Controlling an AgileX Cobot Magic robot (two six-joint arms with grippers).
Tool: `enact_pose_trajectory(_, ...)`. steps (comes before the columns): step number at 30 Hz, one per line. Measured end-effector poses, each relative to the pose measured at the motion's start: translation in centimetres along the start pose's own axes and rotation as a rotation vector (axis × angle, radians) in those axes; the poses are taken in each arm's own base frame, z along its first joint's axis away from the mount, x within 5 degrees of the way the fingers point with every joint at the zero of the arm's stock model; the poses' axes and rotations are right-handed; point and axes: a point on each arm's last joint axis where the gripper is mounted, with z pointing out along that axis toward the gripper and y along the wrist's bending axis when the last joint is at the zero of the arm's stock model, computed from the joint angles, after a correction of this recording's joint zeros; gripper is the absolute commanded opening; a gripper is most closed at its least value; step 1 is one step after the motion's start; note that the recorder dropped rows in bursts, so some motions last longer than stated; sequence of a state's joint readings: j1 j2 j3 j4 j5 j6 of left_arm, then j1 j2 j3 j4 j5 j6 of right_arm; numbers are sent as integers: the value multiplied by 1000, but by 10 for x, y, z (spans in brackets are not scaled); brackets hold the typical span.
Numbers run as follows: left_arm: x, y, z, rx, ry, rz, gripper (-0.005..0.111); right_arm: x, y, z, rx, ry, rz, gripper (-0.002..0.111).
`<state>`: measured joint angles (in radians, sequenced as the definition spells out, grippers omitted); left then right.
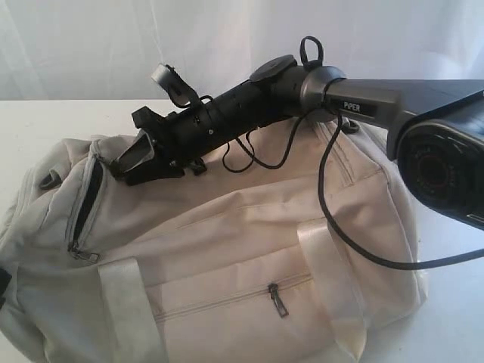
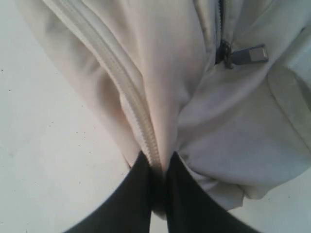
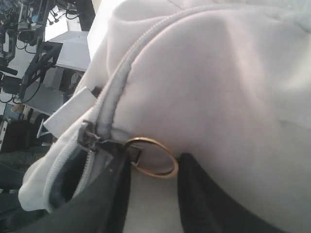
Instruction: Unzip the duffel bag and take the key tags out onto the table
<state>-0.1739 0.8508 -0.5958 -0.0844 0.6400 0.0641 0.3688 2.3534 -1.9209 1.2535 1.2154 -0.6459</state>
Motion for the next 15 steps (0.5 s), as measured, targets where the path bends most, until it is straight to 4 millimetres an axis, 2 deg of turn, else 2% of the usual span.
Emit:
enact_pose_trajectory(6, 0, 0, 0, 0, 0, 0, 0, -1, -2, -4, 3, -8, -5, 1)
enact_pose_trajectory(15, 0, 0, 0, 0, 0, 0, 0, -2, -5, -8, 6, -14, -8, 0)
